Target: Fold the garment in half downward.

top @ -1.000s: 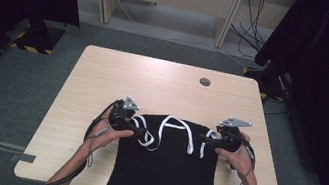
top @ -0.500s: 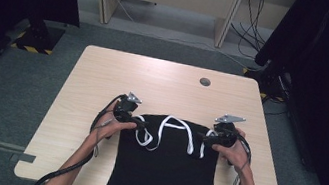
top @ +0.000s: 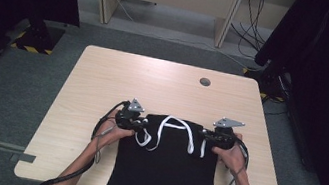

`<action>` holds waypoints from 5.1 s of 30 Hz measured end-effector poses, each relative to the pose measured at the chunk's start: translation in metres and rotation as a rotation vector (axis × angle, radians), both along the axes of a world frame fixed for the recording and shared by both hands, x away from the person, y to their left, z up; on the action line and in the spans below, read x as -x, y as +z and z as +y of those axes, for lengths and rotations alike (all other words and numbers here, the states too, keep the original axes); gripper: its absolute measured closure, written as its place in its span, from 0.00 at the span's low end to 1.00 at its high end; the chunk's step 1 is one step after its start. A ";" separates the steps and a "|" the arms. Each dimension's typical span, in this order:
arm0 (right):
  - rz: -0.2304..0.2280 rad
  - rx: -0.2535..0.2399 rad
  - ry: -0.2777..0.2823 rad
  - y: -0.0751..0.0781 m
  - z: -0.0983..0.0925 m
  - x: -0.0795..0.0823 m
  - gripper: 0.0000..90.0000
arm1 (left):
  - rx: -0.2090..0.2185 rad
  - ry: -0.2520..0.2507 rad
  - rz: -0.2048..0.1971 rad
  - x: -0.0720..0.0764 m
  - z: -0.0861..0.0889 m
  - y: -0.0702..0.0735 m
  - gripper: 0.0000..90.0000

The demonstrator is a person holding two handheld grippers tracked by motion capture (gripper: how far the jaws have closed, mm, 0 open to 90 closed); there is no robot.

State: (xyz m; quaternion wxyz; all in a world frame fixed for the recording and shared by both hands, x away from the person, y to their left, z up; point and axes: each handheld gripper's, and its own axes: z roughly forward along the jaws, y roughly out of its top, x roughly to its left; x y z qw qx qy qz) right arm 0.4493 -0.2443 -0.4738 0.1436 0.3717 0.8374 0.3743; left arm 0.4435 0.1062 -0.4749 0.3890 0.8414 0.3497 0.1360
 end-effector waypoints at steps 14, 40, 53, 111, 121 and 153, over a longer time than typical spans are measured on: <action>-0.061 0.003 0.013 0.029 0.001 -0.004 0.93 | 0.003 0.004 -0.023 -0.008 0.002 0.010 0.90; -0.070 -0.021 -0.065 0.057 0.006 -0.051 0.93 | 0.007 0.112 -0.040 -0.054 0.011 0.046 0.92; -0.096 -0.024 -0.091 0.080 0.017 -0.067 0.93 | 0.002 0.171 -0.075 -0.072 0.012 0.076 0.92; -0.121 0.001 0.147 0.024 0.000 0.111 0.51 | -0.149 -0.059 -0.236 0.140 -0.004 0.000 0.46; -0.078 0.150 0.321 0.020 0.020 0.106 0.94 | -0.117 -0.092 -0.240 0.127 -0.006 0.003 0.82; -0.060 -0.037 0.174 0.027 -0.029 0.132 0.53 | 0.169 -0.021 -0.117 0.170 0.014 0.018 0.39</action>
